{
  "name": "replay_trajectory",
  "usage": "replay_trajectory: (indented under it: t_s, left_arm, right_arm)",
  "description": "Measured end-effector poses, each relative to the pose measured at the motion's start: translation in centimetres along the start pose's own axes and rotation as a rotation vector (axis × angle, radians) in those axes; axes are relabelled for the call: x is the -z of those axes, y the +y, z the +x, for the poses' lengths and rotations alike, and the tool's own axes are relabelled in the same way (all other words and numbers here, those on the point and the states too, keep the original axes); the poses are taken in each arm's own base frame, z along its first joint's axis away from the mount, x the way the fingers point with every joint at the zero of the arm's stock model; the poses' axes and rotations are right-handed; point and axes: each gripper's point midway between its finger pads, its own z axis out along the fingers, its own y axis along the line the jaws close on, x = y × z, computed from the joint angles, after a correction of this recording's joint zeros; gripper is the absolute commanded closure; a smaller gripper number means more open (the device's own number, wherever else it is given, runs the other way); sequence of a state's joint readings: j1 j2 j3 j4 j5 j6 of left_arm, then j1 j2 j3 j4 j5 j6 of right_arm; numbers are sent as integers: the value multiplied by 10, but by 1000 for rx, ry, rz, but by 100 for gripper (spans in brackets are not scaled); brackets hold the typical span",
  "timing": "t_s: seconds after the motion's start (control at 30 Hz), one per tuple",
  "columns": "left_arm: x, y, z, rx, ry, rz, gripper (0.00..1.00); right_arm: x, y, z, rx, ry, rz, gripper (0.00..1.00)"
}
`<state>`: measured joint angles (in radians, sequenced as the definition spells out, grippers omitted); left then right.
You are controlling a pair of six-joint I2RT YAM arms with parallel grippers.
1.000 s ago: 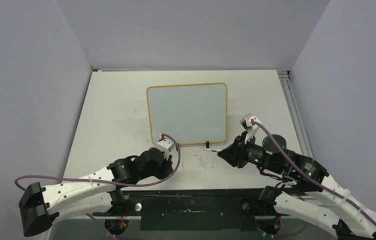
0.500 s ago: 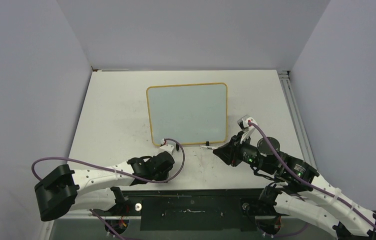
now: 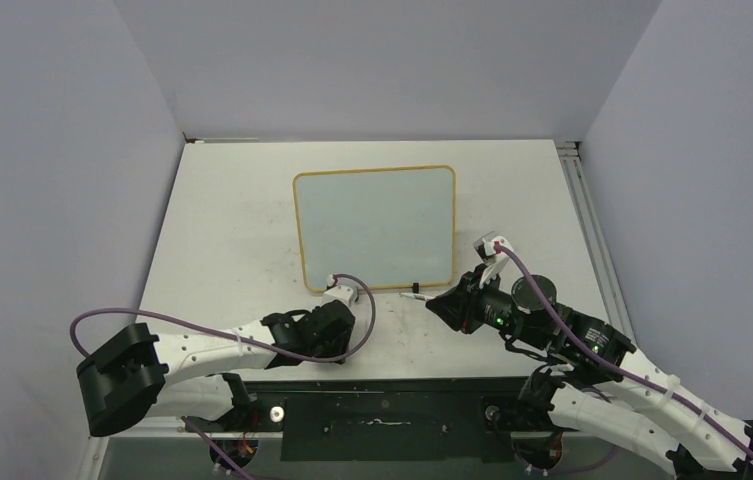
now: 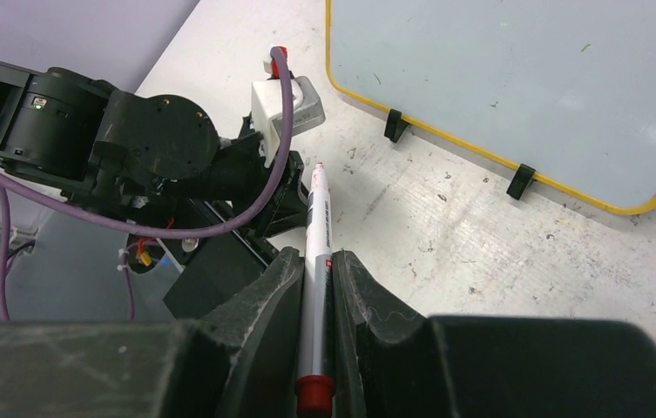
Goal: Write a sentence on the whiteboard
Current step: Place the pen cap at the center of the board.
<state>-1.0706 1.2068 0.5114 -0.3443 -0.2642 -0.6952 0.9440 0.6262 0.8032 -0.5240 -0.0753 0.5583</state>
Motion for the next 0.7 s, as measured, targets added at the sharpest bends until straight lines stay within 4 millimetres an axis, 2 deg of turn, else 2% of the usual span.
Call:
replay_trajectory:
  t_s: [0.4, 0.57, 0.7]
  left_arm:
    - [5, -3, -5, 9, -19, 19, 47]
    - [15, -5, -15, 27, -56, 45, 38]
    - [26, -9, -31, 47, -98, 73, 29]
  right_arm:
    - [7, 1, -5, -9, -32, -7, 95]
    - [7, 1, -5, -12, -32, -6, 95]
    - [8, 1, -5, -13, -35, -4, 95]
